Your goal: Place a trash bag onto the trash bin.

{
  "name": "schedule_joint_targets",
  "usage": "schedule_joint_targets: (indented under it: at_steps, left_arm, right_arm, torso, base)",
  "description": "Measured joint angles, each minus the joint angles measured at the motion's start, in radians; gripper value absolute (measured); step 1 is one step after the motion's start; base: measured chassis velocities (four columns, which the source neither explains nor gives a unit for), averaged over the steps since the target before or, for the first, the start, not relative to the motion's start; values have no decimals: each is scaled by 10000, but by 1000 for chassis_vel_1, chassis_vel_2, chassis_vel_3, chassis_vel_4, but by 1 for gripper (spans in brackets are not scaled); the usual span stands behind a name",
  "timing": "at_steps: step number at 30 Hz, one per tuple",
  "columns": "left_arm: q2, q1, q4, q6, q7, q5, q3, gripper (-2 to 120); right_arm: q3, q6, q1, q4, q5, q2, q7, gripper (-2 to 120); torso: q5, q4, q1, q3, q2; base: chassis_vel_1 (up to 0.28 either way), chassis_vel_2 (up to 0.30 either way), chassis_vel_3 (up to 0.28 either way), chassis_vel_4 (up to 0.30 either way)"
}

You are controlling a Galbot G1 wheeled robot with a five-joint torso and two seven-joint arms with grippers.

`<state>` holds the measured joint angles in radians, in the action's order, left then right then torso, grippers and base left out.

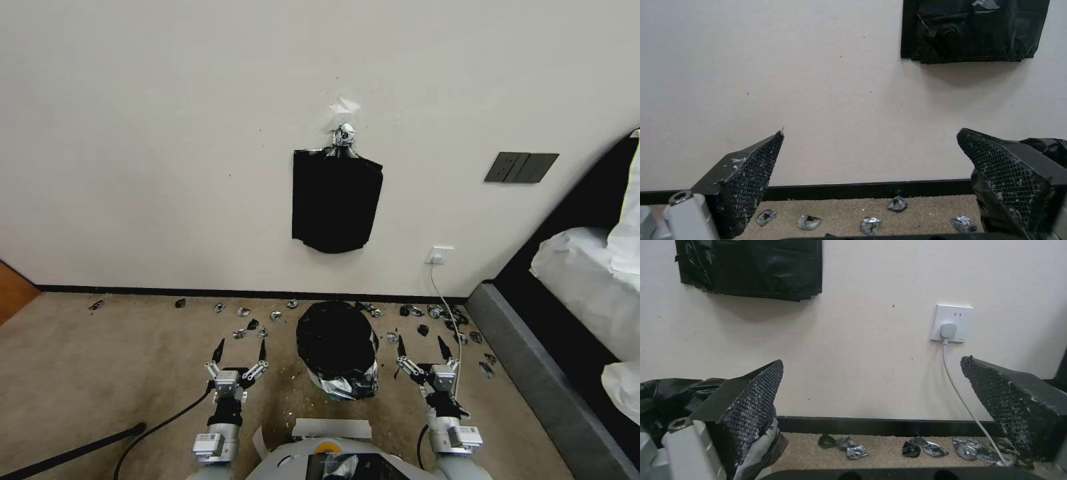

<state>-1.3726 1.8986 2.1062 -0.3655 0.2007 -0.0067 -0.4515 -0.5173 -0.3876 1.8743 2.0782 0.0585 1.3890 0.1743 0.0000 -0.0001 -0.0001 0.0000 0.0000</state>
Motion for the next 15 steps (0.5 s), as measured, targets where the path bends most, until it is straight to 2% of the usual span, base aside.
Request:
schedule_joint_targets:
  at_steps: [15]
  left_arm:
    - [7, -7, 0, 13, 10, -15, 9, 100]
  right_arm:
    - [8, 15, -5, 12, 13, -7, 9, 100]
  torso:
    - [0, 0, 0, 0, 0]
  base:
    - [0, 0, 0, 0]
